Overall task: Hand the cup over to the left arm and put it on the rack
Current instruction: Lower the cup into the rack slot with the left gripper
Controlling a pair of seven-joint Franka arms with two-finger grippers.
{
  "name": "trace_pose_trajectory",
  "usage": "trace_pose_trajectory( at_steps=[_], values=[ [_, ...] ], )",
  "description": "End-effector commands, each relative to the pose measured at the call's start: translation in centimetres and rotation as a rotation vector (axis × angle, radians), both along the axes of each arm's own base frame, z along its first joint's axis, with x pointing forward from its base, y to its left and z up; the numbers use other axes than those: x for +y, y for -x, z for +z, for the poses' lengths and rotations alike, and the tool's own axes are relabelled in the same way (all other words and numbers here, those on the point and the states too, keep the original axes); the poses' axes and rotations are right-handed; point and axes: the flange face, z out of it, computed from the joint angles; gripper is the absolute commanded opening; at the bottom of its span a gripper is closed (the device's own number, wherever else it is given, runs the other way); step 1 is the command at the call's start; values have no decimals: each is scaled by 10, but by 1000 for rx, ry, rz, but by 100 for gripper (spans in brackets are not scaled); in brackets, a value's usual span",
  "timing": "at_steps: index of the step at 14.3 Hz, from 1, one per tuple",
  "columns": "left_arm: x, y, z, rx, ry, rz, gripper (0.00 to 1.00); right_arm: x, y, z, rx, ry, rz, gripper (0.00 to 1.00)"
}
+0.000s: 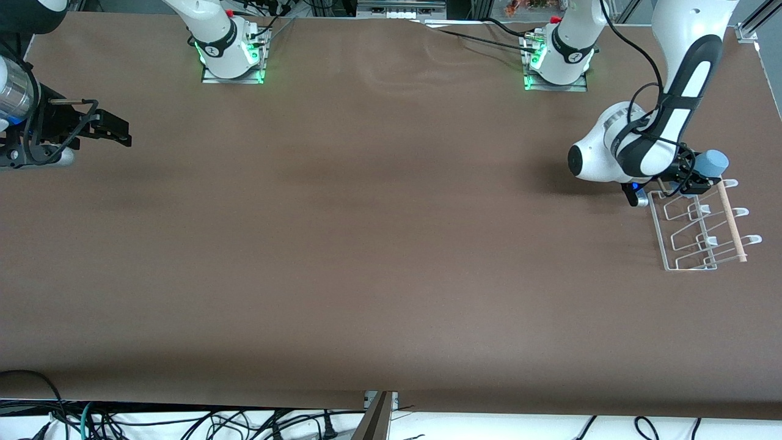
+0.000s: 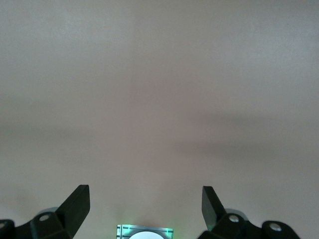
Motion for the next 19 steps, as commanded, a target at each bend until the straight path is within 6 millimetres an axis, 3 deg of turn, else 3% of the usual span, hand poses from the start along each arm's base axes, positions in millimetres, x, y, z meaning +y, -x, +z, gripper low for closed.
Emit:
trace_pose_trajectory(
  at_steps=[1, 3, 5, 7, 12, 16, 19],
  values=[
    [1, -5, 3, -20, -9, -27, 100, 4, -3, 7, -11, 11, 15, 99],
    [1, -7, 8, -31, -9, -27, 100, 9, -6, 1, 1, 10, 25, 99],
    [1, -15, 23, -70, -6, -14, 100, 10, -9, 15, -30, 1, 26, 99],
    [-2, -28, 56, -156, 45, 74, 100, 24, -11, 20, -42, 8, 53, 99],
    [-37, -76, 161, -346, 440, 621, 100, 22, -11, 19, -43, 12, 49, 99],
    [-91, -78, 200, -451, 694, 964, 100, 26, -21, 2, -19, 14, 54, 99],
    [-106, -98, 249, -543, 847, 1104, 100, 23, -23, 9, -38, 6, 45, 99]
  ],
)
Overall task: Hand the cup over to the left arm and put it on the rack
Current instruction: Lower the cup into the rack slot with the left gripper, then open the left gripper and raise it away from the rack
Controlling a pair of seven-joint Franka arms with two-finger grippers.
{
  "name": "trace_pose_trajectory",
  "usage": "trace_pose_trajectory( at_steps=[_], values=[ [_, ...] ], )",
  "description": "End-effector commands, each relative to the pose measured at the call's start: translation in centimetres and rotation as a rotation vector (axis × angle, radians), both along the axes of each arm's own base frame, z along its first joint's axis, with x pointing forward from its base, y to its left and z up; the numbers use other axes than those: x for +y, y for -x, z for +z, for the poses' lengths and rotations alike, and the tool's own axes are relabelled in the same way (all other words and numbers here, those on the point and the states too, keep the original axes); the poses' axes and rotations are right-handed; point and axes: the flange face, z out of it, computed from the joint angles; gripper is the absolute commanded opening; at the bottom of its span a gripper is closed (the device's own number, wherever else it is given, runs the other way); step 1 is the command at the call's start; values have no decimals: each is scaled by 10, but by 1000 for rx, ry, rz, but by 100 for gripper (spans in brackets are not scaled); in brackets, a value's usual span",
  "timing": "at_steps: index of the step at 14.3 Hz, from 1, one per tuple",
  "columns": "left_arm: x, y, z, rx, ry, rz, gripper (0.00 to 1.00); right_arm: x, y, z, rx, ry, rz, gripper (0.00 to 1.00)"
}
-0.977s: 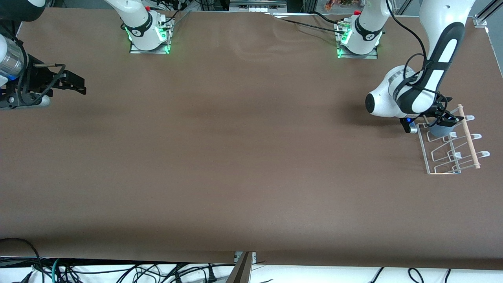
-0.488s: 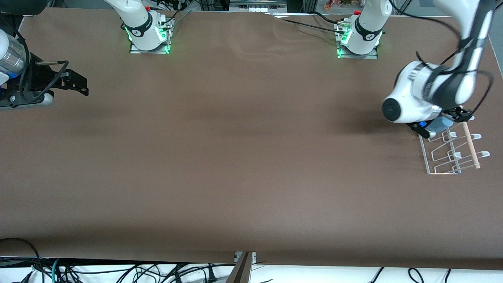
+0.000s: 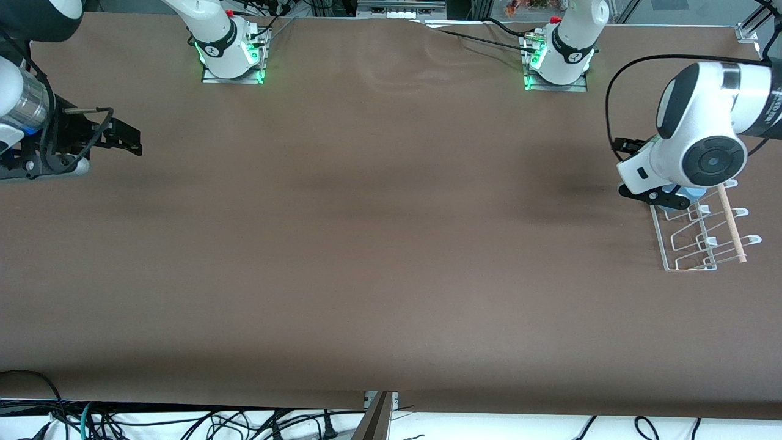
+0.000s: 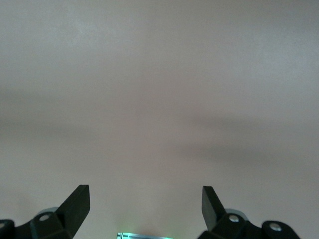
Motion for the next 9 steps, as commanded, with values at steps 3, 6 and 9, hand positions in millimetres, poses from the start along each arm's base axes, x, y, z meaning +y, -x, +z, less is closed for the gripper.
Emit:
trace_pose_trajectory(
  at_steps=[3, 6, 9],
  values=[
    [-15, -35, 93, -186, 140, 79, 100, -1, -5, 11, -20, 1, 2, 99],
    [-13, -53, 127, -410, 156, 72, 100, -1, -5, 10, -20, 1, 2, 99],
    [0, -56, 156, -577, 139, 98, 100, -1, -5, 10, -19, 4, 4, 99]
  ],
)
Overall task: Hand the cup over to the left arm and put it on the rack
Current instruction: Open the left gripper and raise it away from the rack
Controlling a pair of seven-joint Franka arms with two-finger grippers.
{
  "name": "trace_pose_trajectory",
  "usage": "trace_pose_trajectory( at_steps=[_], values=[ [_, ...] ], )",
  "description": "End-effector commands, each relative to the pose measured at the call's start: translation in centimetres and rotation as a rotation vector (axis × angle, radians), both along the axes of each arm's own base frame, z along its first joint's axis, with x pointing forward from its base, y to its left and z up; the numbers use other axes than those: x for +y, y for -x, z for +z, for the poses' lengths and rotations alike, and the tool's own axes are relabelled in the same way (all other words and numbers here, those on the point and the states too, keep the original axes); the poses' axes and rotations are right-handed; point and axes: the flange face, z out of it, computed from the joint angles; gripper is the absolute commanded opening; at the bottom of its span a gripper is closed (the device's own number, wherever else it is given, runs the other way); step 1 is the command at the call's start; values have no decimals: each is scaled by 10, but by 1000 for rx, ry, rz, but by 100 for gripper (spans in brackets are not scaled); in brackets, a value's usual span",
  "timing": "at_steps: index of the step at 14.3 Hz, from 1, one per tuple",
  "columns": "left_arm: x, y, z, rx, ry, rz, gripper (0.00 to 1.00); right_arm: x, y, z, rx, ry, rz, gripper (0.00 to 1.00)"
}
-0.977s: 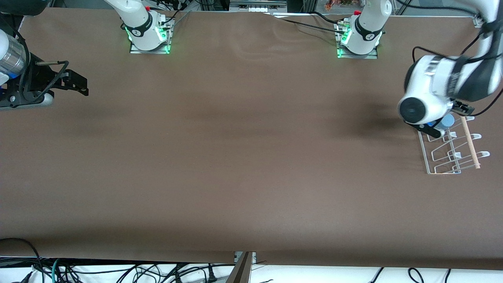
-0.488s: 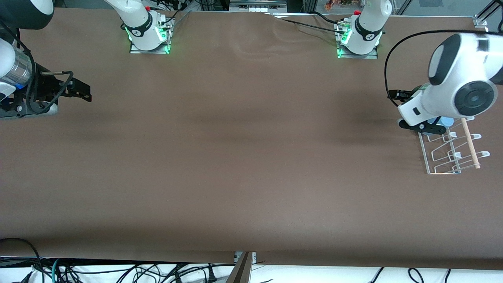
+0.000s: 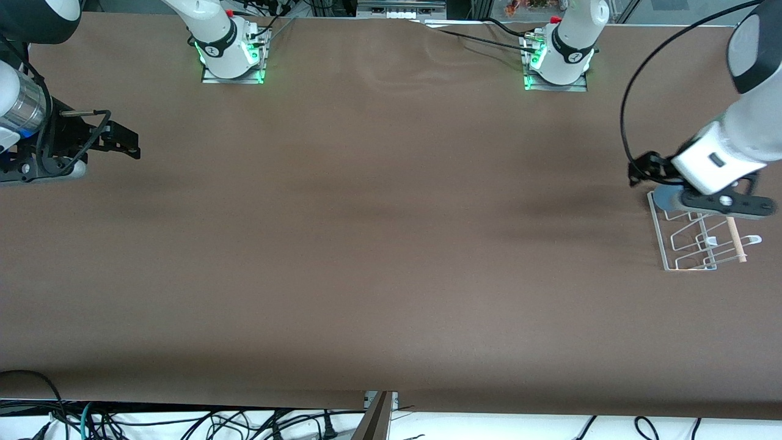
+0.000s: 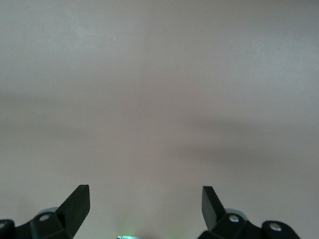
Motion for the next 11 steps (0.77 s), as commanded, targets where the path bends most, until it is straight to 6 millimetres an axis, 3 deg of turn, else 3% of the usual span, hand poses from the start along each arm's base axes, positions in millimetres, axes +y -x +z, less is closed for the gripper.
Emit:
trace_pose_trajectory(
  at_steps=[1, 3, 11],
  values=[
    [2, 24, 13, -29, 7, 50, 100, -1, -2, 6, -8, 6, 5, 99],
    [3, 53, 3, -22, 6, 102, 100, -1, -2, 5, -7, 6, 5, 99],
    [1, 53, 3, -14, 65, 118, 100, -1, -2, 8, -12, 13, -13, 99]
  ],
)
